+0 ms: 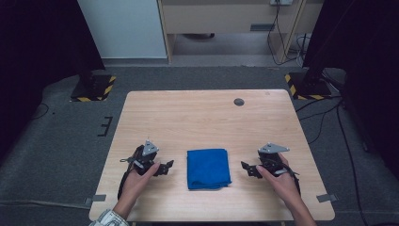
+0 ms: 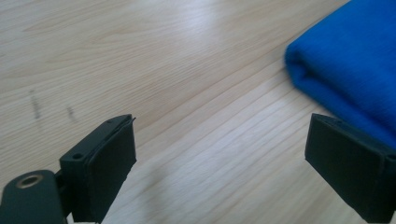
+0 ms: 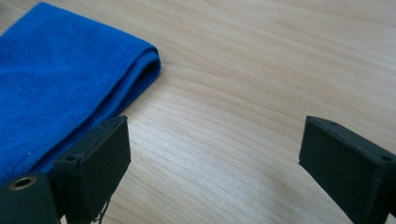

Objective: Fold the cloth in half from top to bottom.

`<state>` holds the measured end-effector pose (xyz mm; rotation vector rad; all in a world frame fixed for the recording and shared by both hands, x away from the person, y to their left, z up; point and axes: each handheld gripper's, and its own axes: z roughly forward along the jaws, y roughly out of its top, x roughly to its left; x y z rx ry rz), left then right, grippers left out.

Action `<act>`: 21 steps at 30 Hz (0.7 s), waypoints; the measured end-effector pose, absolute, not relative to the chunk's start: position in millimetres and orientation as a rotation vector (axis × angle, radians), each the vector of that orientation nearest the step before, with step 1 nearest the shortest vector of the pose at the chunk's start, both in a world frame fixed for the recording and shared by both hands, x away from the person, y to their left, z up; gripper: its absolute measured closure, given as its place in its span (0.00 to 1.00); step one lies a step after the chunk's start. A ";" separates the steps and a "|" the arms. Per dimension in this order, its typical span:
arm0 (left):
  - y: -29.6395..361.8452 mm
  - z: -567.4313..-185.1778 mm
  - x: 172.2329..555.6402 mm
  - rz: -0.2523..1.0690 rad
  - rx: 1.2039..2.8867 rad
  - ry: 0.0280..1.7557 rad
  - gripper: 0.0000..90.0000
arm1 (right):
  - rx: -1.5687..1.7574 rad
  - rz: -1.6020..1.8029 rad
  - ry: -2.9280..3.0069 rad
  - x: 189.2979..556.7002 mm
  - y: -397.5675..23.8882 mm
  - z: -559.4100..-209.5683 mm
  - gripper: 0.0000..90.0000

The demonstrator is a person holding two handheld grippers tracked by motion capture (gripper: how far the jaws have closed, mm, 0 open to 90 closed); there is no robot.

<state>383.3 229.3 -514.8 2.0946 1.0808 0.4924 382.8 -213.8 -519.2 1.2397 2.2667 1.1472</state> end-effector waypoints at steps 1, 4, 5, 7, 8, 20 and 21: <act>232.1 -516.0 385.3 0.491 2.090 1.094 0.08 | 1.238 1.136 2.273 384.8 -214.8 -520.5 0.10; 238.3 -518.4 390.8 0.477 2.061 1.132 0.08 | 1.270 1.126 2.263 390.8 -217.3 -521.7 0.10; 239.1 -518.5 392.8 0.472 2.058 1.145 0.08 | 1.285 1.122 2.257 394.3 -219.4 -521.5 0.10; 239.7 -518.5 396.6 0.489 2.067 1.145 0.08 | 1.306 1.126 2.239 400.7 -223.4 -521.4 0.10; 240.1 -518.9 398.8 0.494 2.069 1.149 0.08 | 1.327 1.122 2.225 405.2 -226.7 -520.6 0.10; 247.8 -529.5 419.2 0.485 2.033 1.215 0.08 | 1.457 1.088 2.129 434.1 -251.5 -524.0 0.11; 247.7 -529.9 419.4 0.485 2.031 1.219 0.08 | 1.463 1.079 2.130 435.1 -251.5 -525.9 0.11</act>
